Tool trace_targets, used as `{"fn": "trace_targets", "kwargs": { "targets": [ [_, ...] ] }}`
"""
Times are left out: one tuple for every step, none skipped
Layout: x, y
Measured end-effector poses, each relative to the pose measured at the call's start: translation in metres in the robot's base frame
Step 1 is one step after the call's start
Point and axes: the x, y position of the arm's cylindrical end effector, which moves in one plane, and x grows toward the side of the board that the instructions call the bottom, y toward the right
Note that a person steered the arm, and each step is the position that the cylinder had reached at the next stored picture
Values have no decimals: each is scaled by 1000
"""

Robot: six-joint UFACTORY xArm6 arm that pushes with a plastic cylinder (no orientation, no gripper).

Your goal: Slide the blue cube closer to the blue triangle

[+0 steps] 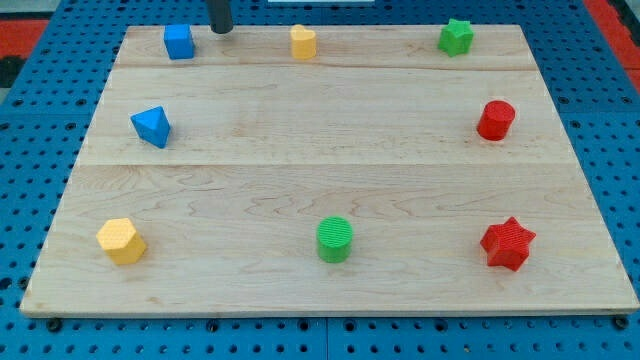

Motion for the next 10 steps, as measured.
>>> {"fn": "trace_targets", "kwargs": {
  "targets": [
    [0, -2],
    [-1, -16],
    [-1, -20],
    [-1, -20],
    [-1, -27],
    [0, -27],
    [-1, -36],
    [0, -42],
    [0, -43],
    [2, -46]
  ]
}}
